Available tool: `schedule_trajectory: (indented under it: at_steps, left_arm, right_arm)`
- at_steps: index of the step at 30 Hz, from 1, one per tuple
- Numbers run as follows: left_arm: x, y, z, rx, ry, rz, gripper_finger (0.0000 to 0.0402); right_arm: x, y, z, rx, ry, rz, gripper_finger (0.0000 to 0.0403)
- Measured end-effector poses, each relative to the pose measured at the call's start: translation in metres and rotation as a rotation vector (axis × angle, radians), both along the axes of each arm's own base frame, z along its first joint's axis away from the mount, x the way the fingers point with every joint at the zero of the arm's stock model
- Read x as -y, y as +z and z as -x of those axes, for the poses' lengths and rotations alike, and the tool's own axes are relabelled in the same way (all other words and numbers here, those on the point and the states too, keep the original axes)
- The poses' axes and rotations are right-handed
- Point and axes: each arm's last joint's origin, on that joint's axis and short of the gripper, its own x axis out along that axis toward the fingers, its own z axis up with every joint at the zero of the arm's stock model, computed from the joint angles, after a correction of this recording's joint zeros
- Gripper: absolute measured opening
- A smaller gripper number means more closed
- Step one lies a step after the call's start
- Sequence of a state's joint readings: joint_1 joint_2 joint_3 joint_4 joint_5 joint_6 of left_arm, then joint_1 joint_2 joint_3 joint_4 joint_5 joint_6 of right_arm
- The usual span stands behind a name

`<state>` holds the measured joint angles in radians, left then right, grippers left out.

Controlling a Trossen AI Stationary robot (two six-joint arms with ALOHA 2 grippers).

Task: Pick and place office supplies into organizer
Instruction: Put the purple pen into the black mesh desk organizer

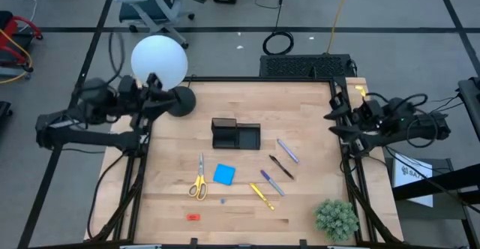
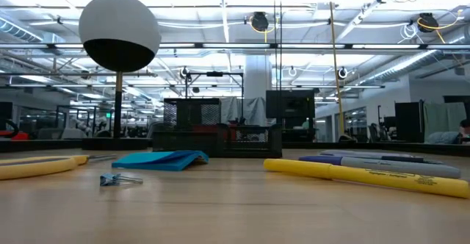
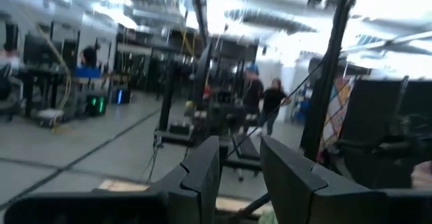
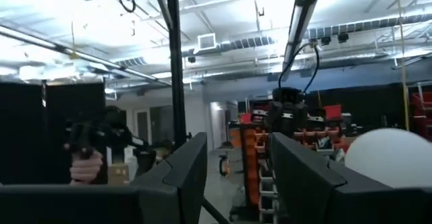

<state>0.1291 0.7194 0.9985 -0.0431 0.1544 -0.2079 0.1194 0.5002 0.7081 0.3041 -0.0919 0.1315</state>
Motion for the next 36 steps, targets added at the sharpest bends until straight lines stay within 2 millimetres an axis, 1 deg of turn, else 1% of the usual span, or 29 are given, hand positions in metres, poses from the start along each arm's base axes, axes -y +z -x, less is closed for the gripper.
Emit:
schedule_trajectory:
  at_steps: [2,5,9,12,16,19,22,24,27,30,32,36]
  left_arm:
    - [-0.001,0.012,-0.011,-0.056,-0.01,-0.011,0.0115]
    - [-0.002,0.02,-0.026,-0.14,-0.044,-0.02,0.0115]
    - [-0.003,0.019,-0.039,-0.223,-0.053,0.007,0.0115]
    - [-0.003,0.016,-0.047,-0.236,-0.057,-0.026,0.0115]
    - [-0.003,0.02,-0.046,-0.202,-0.026,-0.044,0.0115]
    - [-0.004,0.031,-0.04,-0.199,0.068,-0.022,0.0115]
    - [-0.003,0.049,-0.034,-0.224,0.145,-0.046,0.0115]
    - [-0.001,0.061,-0.032,-0.251,0.189,-0.072,0.0115]
    - [0.003,0.071,-0.035,-0.302,0.313,-0.1,0.0115]
    - [0.005,0.073,-0.04,-0.365,0.514,-0.118,0.0115]
    - [0.008,0.072,-0.043,-0.383,0.641,-0.121,0.0115]
    - [0.011,0.071,-0.043,-0.394,0.796,-0.125,0.0115]
  right_arm:
    - [-0.001,0.01,-0.007,-0.011,-0.002,0.04,0.0155]
    - [-0.002,0.011,-0.016,-0.03,-0.011,0.067,0.0155]
    - [-0.003,0.002,-0.022,-0.066,-0.012,0.074,0.0155]
    - [-0.004,-0.007,-0.027,-0.094,0.002,0.048,0.0155]
    - [-0.004,-0.005,-0.029,-0.089,-0.005,0.054,0.0155]
    - [-0.002,0.015,-0.024,-0.072,-0.035,0.043,0.0155]
    - [-0.001,0.039,-0.022,-0.108,-0.083,0.059,0.0155]
    - [0.0,0.051,-0.026,-0.152,-0.121,0.065,0.0155]
    - [0.002,0.067,-0.033,-0.208,-0.223,0.054,0.0155]
    - [0.004,0.069,-0.044,-0.284,-0.349,0.055,0.0155]
    - [0.005,0.067,-0.051,-0.32,-0.418,0.051,0.0155]
    - [0.008,0.063,-0.057,-0.357,-0.556,0.03,0.0155]
